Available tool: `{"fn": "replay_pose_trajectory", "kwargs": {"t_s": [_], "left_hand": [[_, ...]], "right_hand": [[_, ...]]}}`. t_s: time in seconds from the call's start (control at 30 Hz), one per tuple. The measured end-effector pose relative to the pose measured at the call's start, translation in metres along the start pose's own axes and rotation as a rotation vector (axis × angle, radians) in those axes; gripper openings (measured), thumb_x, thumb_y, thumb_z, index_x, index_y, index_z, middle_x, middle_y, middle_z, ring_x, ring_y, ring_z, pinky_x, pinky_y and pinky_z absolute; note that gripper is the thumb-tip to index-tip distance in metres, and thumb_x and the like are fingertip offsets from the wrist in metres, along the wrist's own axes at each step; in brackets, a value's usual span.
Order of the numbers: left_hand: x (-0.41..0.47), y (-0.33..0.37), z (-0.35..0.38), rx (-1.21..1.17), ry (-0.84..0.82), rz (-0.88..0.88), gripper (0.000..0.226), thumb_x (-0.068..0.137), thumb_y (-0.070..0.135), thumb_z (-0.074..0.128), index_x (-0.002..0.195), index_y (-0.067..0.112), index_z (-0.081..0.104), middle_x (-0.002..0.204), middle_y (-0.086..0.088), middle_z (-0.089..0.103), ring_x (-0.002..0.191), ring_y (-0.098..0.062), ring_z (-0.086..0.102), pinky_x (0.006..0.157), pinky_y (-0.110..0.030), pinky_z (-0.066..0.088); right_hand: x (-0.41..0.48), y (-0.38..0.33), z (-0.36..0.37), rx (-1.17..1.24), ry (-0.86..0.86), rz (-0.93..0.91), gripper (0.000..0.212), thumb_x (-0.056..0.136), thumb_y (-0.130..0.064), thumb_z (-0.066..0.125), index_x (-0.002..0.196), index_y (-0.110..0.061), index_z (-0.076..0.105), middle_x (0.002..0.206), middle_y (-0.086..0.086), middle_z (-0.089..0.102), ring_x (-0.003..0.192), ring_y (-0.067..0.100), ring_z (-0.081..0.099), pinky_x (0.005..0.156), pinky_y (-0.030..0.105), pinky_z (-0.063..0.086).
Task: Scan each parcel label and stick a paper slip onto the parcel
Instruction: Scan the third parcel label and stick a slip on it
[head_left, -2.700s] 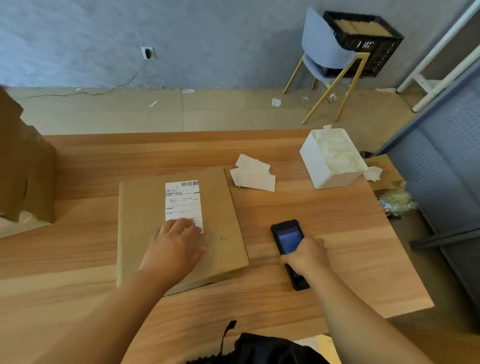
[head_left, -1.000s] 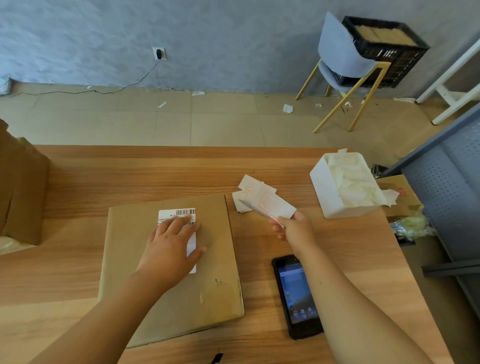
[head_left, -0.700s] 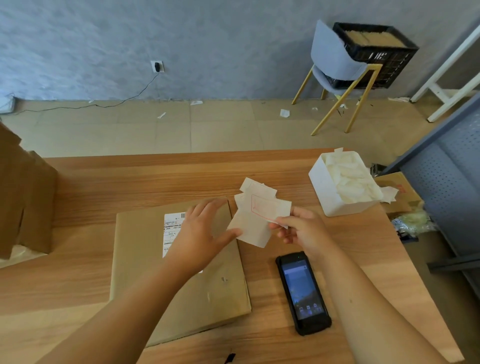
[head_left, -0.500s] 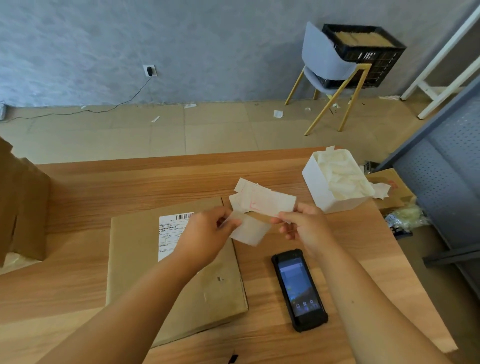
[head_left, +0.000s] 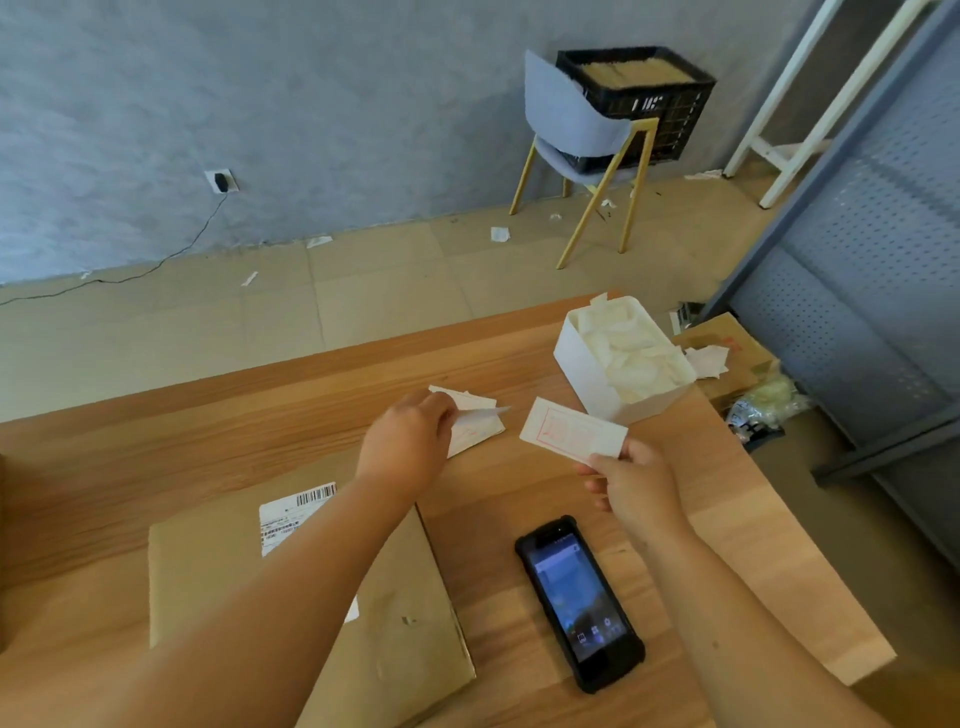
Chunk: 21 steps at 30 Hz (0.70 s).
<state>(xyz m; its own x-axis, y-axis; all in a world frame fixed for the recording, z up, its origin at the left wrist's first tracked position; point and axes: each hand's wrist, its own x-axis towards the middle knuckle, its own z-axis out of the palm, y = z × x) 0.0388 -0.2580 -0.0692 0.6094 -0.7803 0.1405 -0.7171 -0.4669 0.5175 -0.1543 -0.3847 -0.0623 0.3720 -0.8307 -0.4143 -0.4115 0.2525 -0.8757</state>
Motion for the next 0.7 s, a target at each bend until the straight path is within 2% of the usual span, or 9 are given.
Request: {"fn": "replay_pose_trajectory", "kwargs": {"t_s": [0.1, 0.2, 0.23, 0.3, 0.4, 0.43, 0.5, 0.57, 0.7], "left_hand": [[0.018, -0.004, 0.015, 0.099, -0.116, -0.014, 0.023, 0.092, 0.009, 0.048, 0.107, 0.012, 0.065, 0.11, -0.005, 0.061, 0.091, -0.028, 0.059, 0.07, -0.04, 0.052], [0.028, -0.01, 0.023, 0.383, -0.42, -0.008, 0.04, 0.088, 0.007, 0.047, 0.124, 0.022, 0.055, 0.131, 0.0, 0.049, 0.117, -0.023, 0.045, 0.09, -0.037, 0.046], [0.027, -0.012, 0.023, 0.439, -0.464, 0.001, 0.043, 0.087, 0.009, 0.048, 0.126, 0.025, 0.053, 0.135, 0.003, 0.047, 0.122, -0.023, 0.04, 0.095, -0.036, 0.041], [0.021, -0.013, 0.02, 0.425, -0.447, -0.007, 0.039, 0.089, 0.02, 0.046, 0.125, 0.03, 0.054, 0.137, 0.007, 0.046, 0.127, -0.02, 0.035, 0.098, -0.038, 0.033], [0.006, -0.01, 0.01, 0.107, -0.305, -0.108, 0.027, 0.091, 0.034, 0.049, 0.115, 0.031, 0.061, 0.128, 0.008, 0.056, 0.116, -0.015, 0.049, 0.095, -0.035, 0.04], [0.001, -0.006, 0.004, -0.058, -0.281, -0.167, 0.024, 0.09, 0.036, 0.051, 0.11, 0.031, 0.063, 0.121, 0.009, 0.06, 0.106, -0.01, 0.054, 0.087, -0.03, 0.046], [-0.011, 0.005, -0.01, -0.339, -0.24, -0.247, 0.017, 0.089, 0.039, 0.054, 0.102, 0.035, 0.063, 0.105, 0.018, 0.061, 0.087, 0.004, 0.056, 0.068, -0.017, 0.044], [-0.025, 0.013, -0.023, -0.498, -0.199, -0.291, 0.012, 0.087, 0.041, 0.057, 0.097, 0.039, 0.062, 0.098, 0.022, 0.062, 0.083, 0.004, 0.057, 0.061, -0.013, 0.04], [-0.055, 0.019, -0.043, -0.66, -0.196, -0.361, 0.01, 0.084, 0.03, 0.067, 0.089, 0.038, 0.065, 0.086, 0.012, 0.068, 0.072, 0.0, 0.061, 0.059, -0.011, 0.045]], "right_hand": [[0.002, -0.002, -0.006, -0.004, 0.019, 0.0, 0.022, 0.091, -0.008, 0.055, 0.098, -0.029, 0.058, 0.082, -0.005, 0.073, 0.061, 0.005, 0.063, 0.048, 0.019, 0.045], [0.004, -0.005, -0.01, -0.006, 0.0, 0.005, 0.022, 0.091, -0.008, 0.055, 0.098, -0.029, 0.058, 0.082, -0.004, 0.073, 0.06, 0.004, 0.063, 0.048, 0.018, 0.045], [0.004, -0.006, -0.01, -0.009, -0.016, 0.008, 0.022, 0.091, -0.008, 0.055, 0.1, -0.028, 0.058, 0.083, -0.003, 0.073, 0.062, 0.005, 0.063, 0.049, 0.019, 0.045], [0.003, -0.01, -0.01, -0.018, -0.06, 0.011, 0.021, 0.092, -0.01, 0.055, 0.104, -0.028, 0.059, 0.084, -0.003, 0.074, 0.066, 0.007, 0.065, 0.052, 0.021, 0.046], [0.0, -0.017, -0.007, -0.007, -0.151, 0.006, 0.018, 0.093, -0.012, 0.055, 0.1, -0.026, 0.063, 0.077, -0.004, 0.075, 0.06, 0.005, 0.064, 0.051, 0.021, 0.048], [-0.002, -0.019, -0.005, 0.0, -0.189, 0.001, 0.017, 0.093, -0.012, 0.055, 0.098, -0.025, 0.064, 0.075, -0.003, 0.075, 0.057, 0.004, 0.062, 0.05, 0.02, 0.047], [-0.007, -0.024, 0.0, -0.007, -0.261, -0.02, 0.015, 0.093, -0.012, 0.056, 0.098, -0.021, 0.067, 0.072, -0.001, 0.074, 0.055, 0.004, 0.059, 0.051, 0.02, 0.047], [-0.013, -0.028, 0.006, -0.039, -0.332, -0.05, 0.015, 0.092, -0.012, 0.057, 0.099, -0.018, 0.069, 0.07, -0.001, 0.072, 0.055, 0.005, 0.057, 0.051, 0.02, 0.046], [-0.028, -0.035, 0.02, -0.124, -0.494, -0.119, 0.013, 0.09, -0.01, 0.059, 0.094, -0.016, 0.07, 0.066, -0.004, 0.068, 0.055, 0.006, 0.054, 0.051, 0.02, 0.044]]}}
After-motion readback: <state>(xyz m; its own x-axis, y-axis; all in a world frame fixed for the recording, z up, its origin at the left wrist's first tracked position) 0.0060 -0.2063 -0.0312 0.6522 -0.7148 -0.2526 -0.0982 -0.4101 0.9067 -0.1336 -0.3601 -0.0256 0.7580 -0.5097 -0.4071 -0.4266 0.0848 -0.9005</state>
